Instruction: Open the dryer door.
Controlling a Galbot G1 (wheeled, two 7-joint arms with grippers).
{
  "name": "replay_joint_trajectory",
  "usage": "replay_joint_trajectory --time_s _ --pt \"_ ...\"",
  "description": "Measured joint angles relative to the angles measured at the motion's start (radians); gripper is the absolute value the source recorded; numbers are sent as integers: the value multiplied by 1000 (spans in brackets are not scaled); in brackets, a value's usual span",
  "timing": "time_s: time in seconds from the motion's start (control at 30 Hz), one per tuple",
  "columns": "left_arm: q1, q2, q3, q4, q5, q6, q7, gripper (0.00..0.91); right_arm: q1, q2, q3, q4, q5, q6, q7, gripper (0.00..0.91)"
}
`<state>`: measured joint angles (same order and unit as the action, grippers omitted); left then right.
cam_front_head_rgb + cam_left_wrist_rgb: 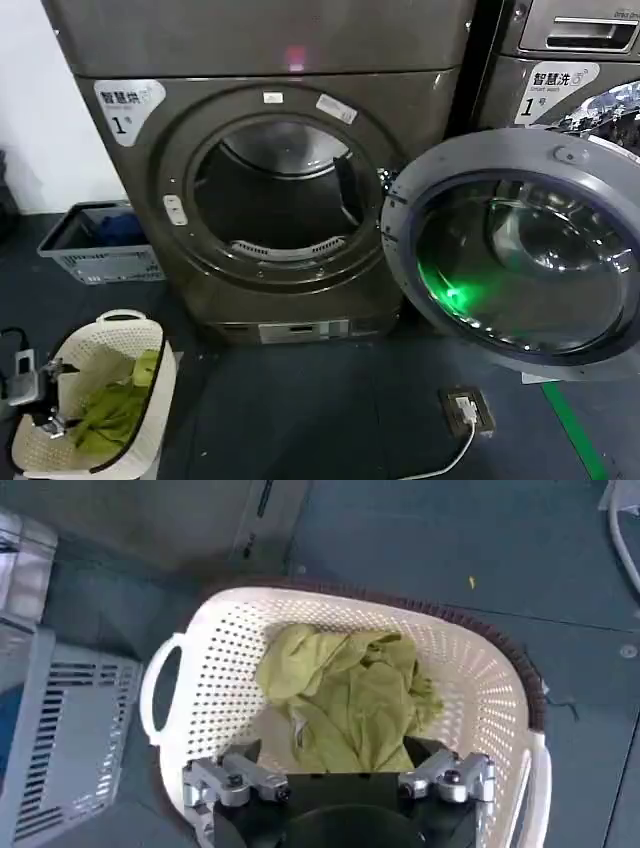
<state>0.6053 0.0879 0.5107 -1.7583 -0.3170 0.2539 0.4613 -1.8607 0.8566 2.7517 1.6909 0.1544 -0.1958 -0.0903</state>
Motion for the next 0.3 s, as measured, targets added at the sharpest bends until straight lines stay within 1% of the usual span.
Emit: replay_joint_trajectory --time_s 0.3 --pt "1 2 2 -5 3 1 0 907 -4 2 0 4 1 3 -2 907"
